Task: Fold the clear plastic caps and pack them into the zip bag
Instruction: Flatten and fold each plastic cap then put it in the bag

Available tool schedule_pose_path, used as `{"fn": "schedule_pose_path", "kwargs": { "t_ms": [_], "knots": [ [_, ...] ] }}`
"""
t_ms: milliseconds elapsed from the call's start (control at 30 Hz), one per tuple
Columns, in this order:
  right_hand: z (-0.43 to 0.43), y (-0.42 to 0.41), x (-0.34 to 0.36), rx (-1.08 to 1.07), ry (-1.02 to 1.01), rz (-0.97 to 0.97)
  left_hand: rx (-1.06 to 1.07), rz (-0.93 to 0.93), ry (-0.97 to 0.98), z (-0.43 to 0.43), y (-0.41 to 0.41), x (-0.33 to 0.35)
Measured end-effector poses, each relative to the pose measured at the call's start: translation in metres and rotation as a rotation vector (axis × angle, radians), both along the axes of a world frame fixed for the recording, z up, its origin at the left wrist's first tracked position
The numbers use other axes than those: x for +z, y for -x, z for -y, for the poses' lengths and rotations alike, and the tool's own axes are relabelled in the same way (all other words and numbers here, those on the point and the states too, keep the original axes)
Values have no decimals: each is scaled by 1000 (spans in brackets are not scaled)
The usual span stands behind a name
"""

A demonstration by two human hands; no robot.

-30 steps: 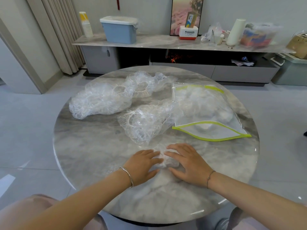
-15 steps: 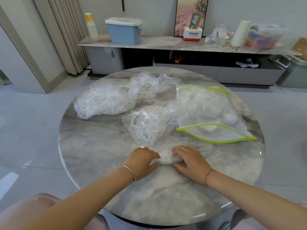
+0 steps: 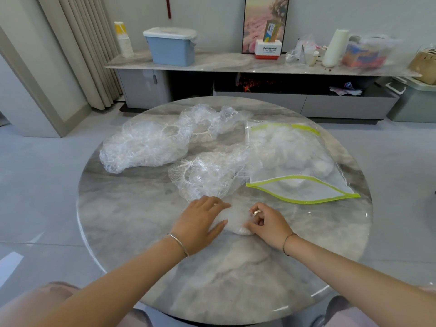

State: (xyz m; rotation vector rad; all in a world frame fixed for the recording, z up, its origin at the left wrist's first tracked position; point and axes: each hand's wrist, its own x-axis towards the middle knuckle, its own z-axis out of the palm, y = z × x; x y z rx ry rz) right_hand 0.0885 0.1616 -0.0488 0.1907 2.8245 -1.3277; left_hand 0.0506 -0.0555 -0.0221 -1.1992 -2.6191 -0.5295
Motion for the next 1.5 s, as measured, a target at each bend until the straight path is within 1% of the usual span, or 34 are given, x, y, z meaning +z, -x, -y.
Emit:
{"fn": "schedule_pose_path", "kwargs": {
  "t_ms": [67,100,167,233,400,567,667,767,833,900,967,1033,1133,1167,1233,1300,1367,1500],
  "knots": [
    [1,1,3,10,3,17,-170,-56,28,-1,0,-6],
    [2,2,4,10,1,19,-209,-76,76,-1,-1,-11],
    [3,1,5,11,-16,20,-226,-144,157,1,-2,-17],
    [3,0,5,11,-34,18,-240,-194,192,2,-1,-16],
    [2,-1,5,20,-54,1,-332,-216,229,-2,-4,-7],
    [-1,-1,8,1,-73,26,-315,-190,282,5,4,-17],
    [-3,-2,10,-38,-108,16,-296,-136,252,6,5,-21],
    [-4,-5,10,-100,-86,19,-291,-74,215,4,5,-18],
    [-6,-6,9,-123,-56,21,-290,4,212,4,4,-15],
    [-8,-7,10,-136,-27,-51,-251,134,206,4,1,-12],
    [-8,-10,16,-75,-98,-212,-183,257,185,3,-2,-14],
    [-4,-14,21,77,-191,-315,-132,349,133,-1,-6,-15],
    [1,-23,21,231,-184,-239,-67,474,113,-5,-9,-18],
    [2,-26,19,288,-208,-209,-62,494,130,-6,-9,-17],
    [0,-30,13,393,-319,-179,-61,516,175,-7,-10,-15],
    [-1,-29,10,424,-413,-159,-59,533,201,-8,-9,-12],
    [0,-27,7,399,-463,-168,-62,550,215,-8,-7,-9],
    [7,-22,6,336,-450,-223,-68,571,217,-8,-3,-7]
  ]
}}
